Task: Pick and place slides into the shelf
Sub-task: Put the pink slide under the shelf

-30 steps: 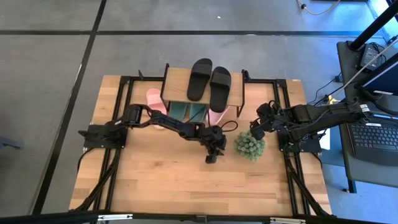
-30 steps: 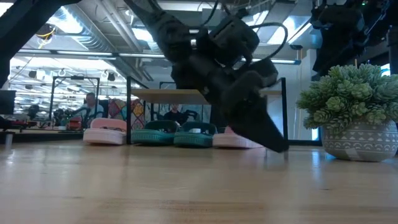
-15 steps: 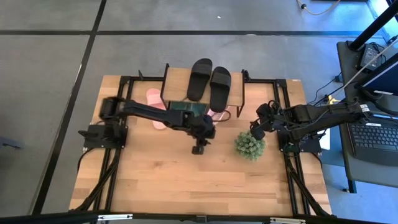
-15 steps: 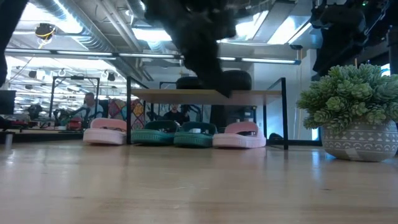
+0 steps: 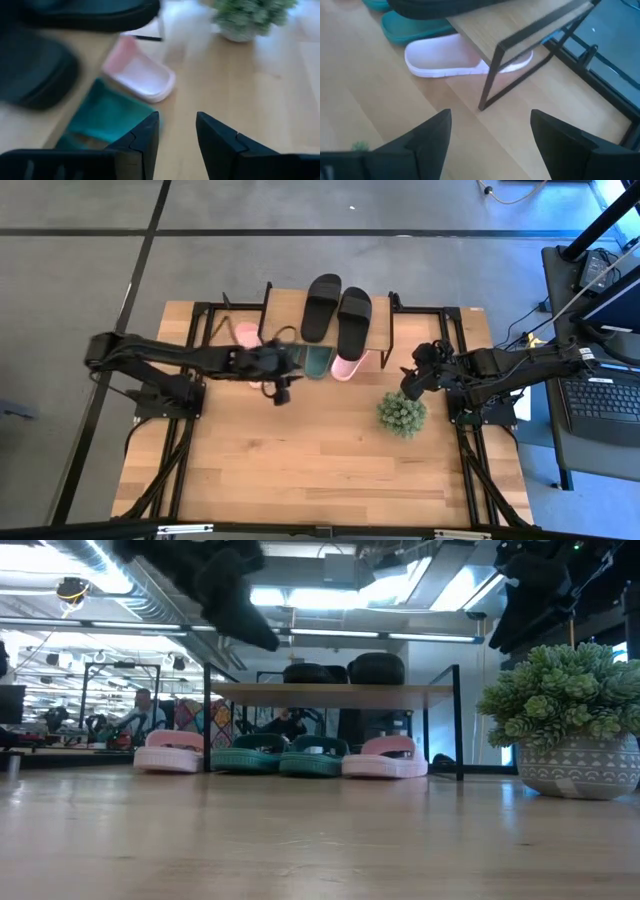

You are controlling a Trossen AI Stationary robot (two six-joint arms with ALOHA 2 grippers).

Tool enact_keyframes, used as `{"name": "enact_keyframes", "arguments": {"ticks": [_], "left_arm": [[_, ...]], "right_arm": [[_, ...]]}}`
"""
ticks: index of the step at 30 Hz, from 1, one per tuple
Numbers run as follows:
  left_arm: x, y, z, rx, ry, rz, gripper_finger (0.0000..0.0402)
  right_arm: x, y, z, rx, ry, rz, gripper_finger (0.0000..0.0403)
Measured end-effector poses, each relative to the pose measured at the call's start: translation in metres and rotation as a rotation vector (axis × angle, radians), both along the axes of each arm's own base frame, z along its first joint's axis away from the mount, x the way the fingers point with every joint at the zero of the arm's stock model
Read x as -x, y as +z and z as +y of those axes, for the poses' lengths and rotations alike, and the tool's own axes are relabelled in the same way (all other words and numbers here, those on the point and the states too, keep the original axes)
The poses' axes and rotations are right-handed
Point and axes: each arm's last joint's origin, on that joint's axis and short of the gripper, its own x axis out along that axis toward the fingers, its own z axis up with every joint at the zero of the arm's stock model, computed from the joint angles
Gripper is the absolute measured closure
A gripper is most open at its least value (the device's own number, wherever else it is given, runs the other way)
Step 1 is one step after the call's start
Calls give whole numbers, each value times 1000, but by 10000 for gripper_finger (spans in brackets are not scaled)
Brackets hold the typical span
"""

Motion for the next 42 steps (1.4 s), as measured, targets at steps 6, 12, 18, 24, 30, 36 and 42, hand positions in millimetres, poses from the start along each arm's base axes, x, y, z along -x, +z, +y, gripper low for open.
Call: {"name": "enact_keyframes", "arguments": {"ticks": [6,12,18,24,30,36,42], "left_arm": [[43,-19,4,-31,232,-64,279],[67,-34,7,-98,350,-33,279],[77,-47,7,-102,384,63,279],[80,-55,6,-86,391,95,279],[80,-55,6,-77,395,89,279],[80,-56,6,-62,376,104,279],[83,-59,4,-35,335,156,279]], "right_arm": [[-2,1,0,10,18,-13,130],[-2,1,0,10,18,-14,130],[-2,1,0,10,18,-13,130],[-2,1,0,10,18,-13,130],[-2,1,0,11,17,-13,130],[-2,1,0,11,18,-13,130],[-2,1,0,13,19,-11,130]]}}
